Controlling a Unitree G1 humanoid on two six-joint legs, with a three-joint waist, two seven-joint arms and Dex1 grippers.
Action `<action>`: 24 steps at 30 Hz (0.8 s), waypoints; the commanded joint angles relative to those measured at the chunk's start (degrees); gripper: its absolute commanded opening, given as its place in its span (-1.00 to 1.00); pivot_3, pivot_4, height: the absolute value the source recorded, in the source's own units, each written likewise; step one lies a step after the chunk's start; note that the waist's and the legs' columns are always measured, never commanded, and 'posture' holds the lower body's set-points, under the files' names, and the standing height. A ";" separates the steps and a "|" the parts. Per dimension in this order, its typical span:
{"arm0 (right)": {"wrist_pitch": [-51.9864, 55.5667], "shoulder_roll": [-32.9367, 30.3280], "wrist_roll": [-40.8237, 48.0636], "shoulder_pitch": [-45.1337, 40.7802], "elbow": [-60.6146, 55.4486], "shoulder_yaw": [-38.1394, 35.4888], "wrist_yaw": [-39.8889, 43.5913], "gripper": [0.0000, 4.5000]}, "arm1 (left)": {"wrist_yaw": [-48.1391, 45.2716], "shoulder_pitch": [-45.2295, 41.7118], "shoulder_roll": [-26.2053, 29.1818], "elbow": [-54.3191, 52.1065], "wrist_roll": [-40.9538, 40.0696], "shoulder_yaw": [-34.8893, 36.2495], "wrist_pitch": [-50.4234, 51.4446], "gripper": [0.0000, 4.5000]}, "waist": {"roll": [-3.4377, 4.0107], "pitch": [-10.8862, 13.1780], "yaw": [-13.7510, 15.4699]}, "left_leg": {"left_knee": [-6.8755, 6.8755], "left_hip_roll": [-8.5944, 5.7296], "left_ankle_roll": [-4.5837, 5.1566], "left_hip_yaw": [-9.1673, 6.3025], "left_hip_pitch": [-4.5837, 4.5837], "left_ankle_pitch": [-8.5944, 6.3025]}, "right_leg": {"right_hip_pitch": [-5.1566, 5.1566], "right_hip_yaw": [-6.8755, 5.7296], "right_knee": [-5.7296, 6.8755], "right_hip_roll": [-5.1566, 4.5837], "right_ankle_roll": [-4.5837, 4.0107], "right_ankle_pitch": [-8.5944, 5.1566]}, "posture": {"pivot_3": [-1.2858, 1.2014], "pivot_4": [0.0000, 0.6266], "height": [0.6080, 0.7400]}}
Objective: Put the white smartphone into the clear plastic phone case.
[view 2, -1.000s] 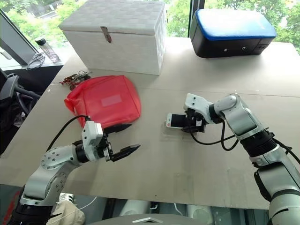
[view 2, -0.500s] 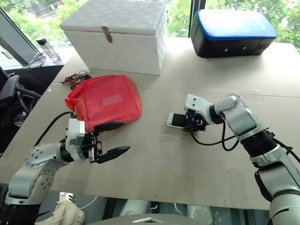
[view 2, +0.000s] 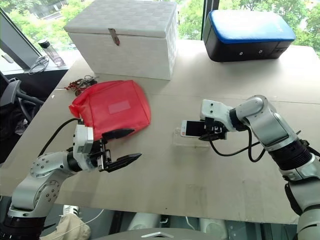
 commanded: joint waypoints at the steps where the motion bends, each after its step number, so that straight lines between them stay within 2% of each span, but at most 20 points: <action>1: -1.54 -0.77 -2.53 0.90 -0.95 2.08 -0.68 0.31 | 0.45 -0.93 0.14 -2.78 -0.25 -0.10 0.39 1.00 | 0.00 0.00 -0.01 | 0.01 0.00 0.00 0.00 0.00 0.00 | 0.00 0.00 0.01 0.00 0.00 0.00 | 0.03 -0.52 1.00; 11: -1.52 -0.40 -4.15 1.51 -1.03 4.10 0.19 0.31 | 0.79 -1.32 0.04 -3.15 0.10 -0.30 1.03 1.00 | -0.01 -0.01 -0.04 | 0.08 0.00 0.00 0.00 0.01 0.00 | 0.02 0.00 0.04 0.02 0.00 0.00 | 0.03 -0.52 1.00; 17: 2.51 2.57 -4.23 -0.56 2.55 4.33 -0.73 0.31 | 0.99 -1.39 -0.22 -3.15 0.27 -0.57 1.07 1.00 | -0.01 -0.02 -0.17 | 0.25 0.01 0.00 0.00 0.03 0.00 | 0.06 0.01 0.13 0.04 0.00 0.01 | 0.03 -0.52 1.00; 24: 3.97 3.95 -3.57 -3.80 8.88 5.23 2.55 0.31 | 1.56 -0.97 -0.73 -3.88 0.37 -1.11 1.21 1.00 | -0.01 -0.02 -0.18 | 0.50 0.02 0.02 -0.02 0.03 -0.01 | 0.15 0.01 0.20 0.04 -0.01 0.02 | 0.03 -0.52 1.00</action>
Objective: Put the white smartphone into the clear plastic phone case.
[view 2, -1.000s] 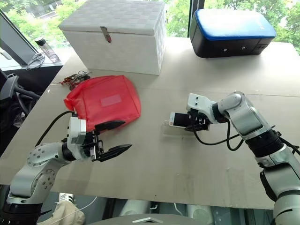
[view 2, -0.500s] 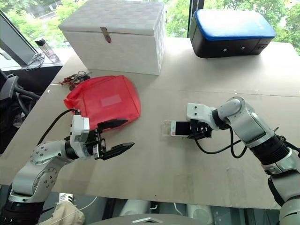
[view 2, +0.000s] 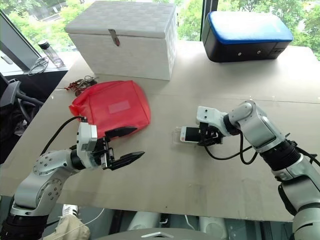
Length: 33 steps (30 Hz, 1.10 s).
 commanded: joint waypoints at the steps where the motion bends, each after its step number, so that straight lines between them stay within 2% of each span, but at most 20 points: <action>1: -1.08 -0.48 -0.93 -1.14 2.87 1.99 1.78 0.31 | 0.27 0.30 -0.14 -2.61 -0.15 -0.13 -0.28 1.00 | 0.00 0.00 0.09 | 0.01 0.00 0.00 -0.01 0.00 0.00 | 0.03 -0.02 0.00 0.00 0.00 0.00 | 0.03 -0.52 1.00; 14: -6.89 -1.30 -6.66 -1.08 5.41 6.02 1.37 0.31 | 1.08 1.46 -0.28 -3.45 -0.24 -0.12 -0.45 1.00 | -0.01 -0.12 0.14 | 0.10 0.00 0.01 -0.04 0.04 -0.01 | 0.05 -0.03 0.02 -0.01 -0.03 0.02 | 0.03 -0.52 1.00; 20: -9.67 -2.68 -8.47 0.47 4.45 8.19 3.77 0.31 | 0.81 1.20 -0.43 -3.07 -0.10 -0.41 -0.60 1.00 | -0.07 -0.23 0.37 | 0.16 0.00 0.02 -0.07 0.04 -0.02 | 0.09 -0.06 0.01 -0.02 -0.09 0.06 | 0.03 -0.52 1.00; 33: -6.35 1.94 -8.66 -0.67 6.62 5.79 1.29 0.31 | 1.10 0.91 -1.41 -2.51 0.94 -1.22 -1.37 1.00 | -0.38 -0.66 -0.01 | 0.17 0.03 0.23 -0.12 0.10 -0.14 | 0.14 -0.08 0.01 -0.01 -0.17 0.11 | 0.03 -0.52 1.00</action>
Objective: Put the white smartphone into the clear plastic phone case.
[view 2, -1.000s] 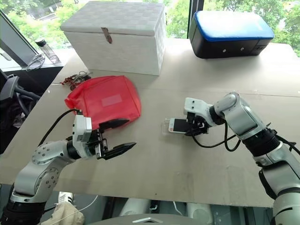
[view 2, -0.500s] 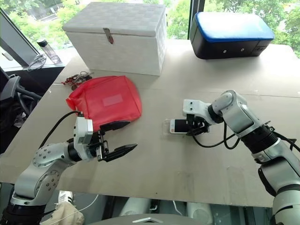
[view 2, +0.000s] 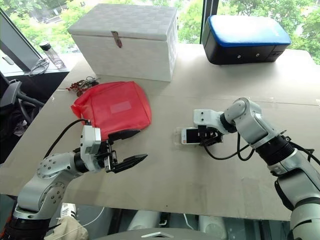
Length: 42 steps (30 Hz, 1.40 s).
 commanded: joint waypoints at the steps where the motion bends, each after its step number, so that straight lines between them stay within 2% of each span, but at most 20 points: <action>1: 0.44 0.26 -1.81 1.09 1.77 1.69 -0.73 0.31 | 0.08 -0.55 -0.36 -1.11 0.43 0.14 -1.33 1.00 | 0.01 0.00 -0.01 | 0.00 0.01 0.01 0.00 0.01 0.00 | 0.00 0.00 0.00 0.01 -0.02 0.01 | 0.03 -0.52 1.00; 4: -0.66 -0.27 -1.28 1.06 0.85 0.95 0.31 0.31 | -0.07 -0.92 -0.59 -0.69 0.74 -0.02 -1.52 1.00 | 0.02 -0.01 0.04 | 0.00 0.02 0.02 -0.01 0.03 -0.01 | 0.00 -0.01 0.01 0.02 -0.07 0.04 | 0.03 -0.52 1.00; 5: -0.72 -0.35 -1.10 0.99 0.57 0.61 0.45 0.76 | -0.16 -1.05 -0.66 -0.56 0.84 -0.06 -1.57 1.00 | 0.02 -0.01 0.09 | 0.00 0.02 0.02 0.00 0.03 -0.01 | 0.00 -0.01 0.01 0.02 -0.07 0.04 | 0.03 -0.52 1.00; 6: -0.77 -0.41 -0.97 0.94 0.21 0.26 0.41 0.96 | -0.26 -1.12 -0.72 -0.46 0.92 -0.03 -1.60 1.00 | 0.04 0.00 0.11 | 0.00 0.02 0.02 0.00 0.02 -0.01 | 0.00 -0.01 0.01 0.02 -0.07 0.04 | 0.03 -0.52 1.00; 12: 0.70 -1.98 1.15 0.92 -3.27 -3.73 -0.14 0.99 | -0.61 -1.20 -0.93 -0.03 1.29 0.06 -1.92 1.00 | 0.10 0.04 0.15 | 0.00 0.02 0.02 0.00 -0.04 -0.01 | -0.06 0.00 0.01 0.01 -0.07 0.05 | 0.03 -0.52 1.00; 18: 1.19 -5.53 6.09 2.21 -7.26 -10.79 -0.94 0.99 | -0.42 -0.95 -1.23 0.14 1.62 0.12 -2.35 1.00 | 0.24 0.14 0.33 | -0.01 0.01 0.02 0.00 -0.18 -0.01 | -0.10 -0.01 -0.09 0.00 -0.07 0.04 | 0.03 -0.52 1.00; 24: 4.35 -7.67 10.96 5.54 -11.43 -15.70 -1.12 -0.19 | 0.63 -1.35 -1.43 0.42 2.87 -0.46 -1.85 1.00 | 0.25 0.15 0.31 | -0.12 0.02 0.02 0.00 -0.18 -0.01 | -0.11 -0.02 -0.12 0.00 -0.06 0.04 | 0.03 -0.52 1.00; 28: 8.56 -5.54 17.08 7.55 -15.02 -19.54 -2.72 -0.91 | 0.96 -2.11 -1.14 0.72 3.58 -0.98 -0.78 1.00 | 0.27 0.16 0.19 | -0.12 0.02 0.03 0.00 -0.18 -0.01 | -0.11 -0.01 -0.13 0.00 -0.07 0.04 | 0.03 -0.52 1.00; 31: 12.20 -0.45 19.25 7.80 -16.09 -20.03 -7.84 -0.96 | 0.86 -2.49 -1.03 0.90 3.77 -1.23 -0.64 1.00 | 0.28 0.16 0.15 | -0.13 0.04 0.03 0.00 -0.17 -0.02 | -0.10 0.00 -0.11 0.01 -0.06 0.04 | 0.03 -0.52 1.00; 35: 11.10 3.89 16.85 8.88 -13.83 -16.58 -13.42 -0.96 | 0.95 -2.84 -0.74 0.90 3.86 -1.60 -0.27 1.00 | 0.28 0.17 0.20 | -0.13 0.05 0.03 -0.01 -0.17 -0.01 | -0.12 -0.02 -0.09 0.01 -0.06 0.04 | 0.03 -0.52 1.00; 42: 3.40 3.29 8.41 10.72 -4.94 -5.79 -15.59 -0.96 | 1.67 -3.12 -0.62 0.68 4.27 -2.04 0.23 1.00 | 0.27 0.14 0.26 | -0.11 -0.02 -0.20 0.02 -0.16 0.12 | -0.09 0.00 -0.15 -0.01 -0.06 0.04 | 0.03 -0.52 1.00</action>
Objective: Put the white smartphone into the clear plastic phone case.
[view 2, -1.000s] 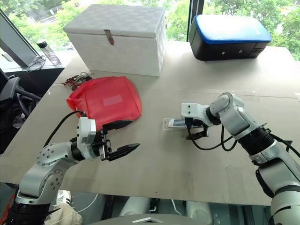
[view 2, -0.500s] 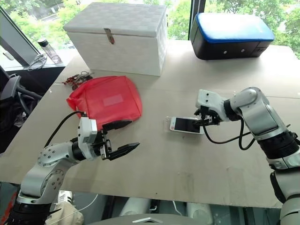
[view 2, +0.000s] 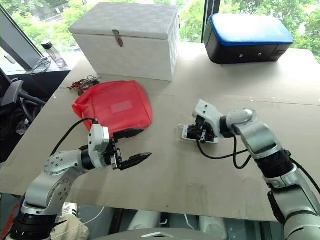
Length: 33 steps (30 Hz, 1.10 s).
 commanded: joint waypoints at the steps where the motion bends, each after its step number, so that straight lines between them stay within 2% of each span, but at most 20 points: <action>1: -4.65 -1.58 -4.71 1.48 4.19 4.61 -0.29 -0.96 | 0.61 -0.50 0.14 -1.15 0.09 0.18 -0.14 1.00 | -0.04 -0.04 -0.03 | 0.00 0.01 0.01 -0.01 0.06 0.00 | 0.01 -0.02 0.00 0.02 0.00 0.00 | 0.03 -0.52 1.00; 9: -13.21 -2.11 -9.19 1.99 8.18 6.76 -0.02 -0.96 | 1.63 -0.19 -0.71 -1.06 0.92 -1.01 -0.45 1.00 | -0.08 -0.21 0.04 | 0.06 0.01 0.21 -0.03 0.16 -0.12 | 0.13 -0.04 0.05 0.03 0.00 0.00 | 0.03 -0.52 1.00; 12: -14.47 -1.09 -8.38 2.18 8.29 5.22 0.10 -0.96 | 2.03 -0.65 -1.08 -0.91 1.27 -1.61 -0.21 1.00 | -0.08 -0.26 0.06 | 0.08 0.01 0.21 -0.04 0.20 -0.12 | 0.19 -0.05 0.04 0.03 0.00 0.00 | 0.03 -0.52 1.00; 18: -6.94 0.41 4.24 0.58 0.14 -9.52 -0.20 -0.96 | 2.63 -0.62 -0.09 -0.45 2.58 -1.71 0.15 1.00 | 0.04 -0.15 0.03 | 0.08 0.02 0.22 -0.08 0.08 -0.13 | 0.11 -0.07 0.08 0.04 0.00 0.00 | 0.03 -0.52 1.00; 22: -0.15 -2.56 12.02 2.56 -8.80 -13.95 2.53 -0.96 | 2.50 -0.80 -0.15 -0.32 2.57 -1.95 0.18 1.00 | 0.17 -0.05 0.14 | 0.03 0.02 0.21 -0.07 -0.05 -0.12 | 0.00 -0.06 0.02 0.02 0.01 0.00 | 0.03 -0.52 1.00; 27: 4.26 -8.03 14.88 6.95 -15.69 -11.57 4.77 -0.96 | 1.64 -1.64 0.09 0.47 2.41 -2.12 0.13 1.00 | 0.16 -0.05 0.13 | -0.06 0.06 0.24 -0.08 -0.04 -0.14 | 0.00 -0.08 -0.05 0.03 0.01 -0.01 | 0.03 -0.52 1.00; 33: 1.53 -10.84 10.09 8.13 -12.29 -5.61 3.83 -0.96 | 0.85 -2.23 0.32 0.98 2.34 -2.07 0.19 1.00 | 0.16 -0.05 -0.14 | -0.01 0.05 0.26 -0.05 -0.02 -0.14 | 0.01 -0.05 0.00 0.01 0.00 -0.01 | 0.03 -0.52 1.00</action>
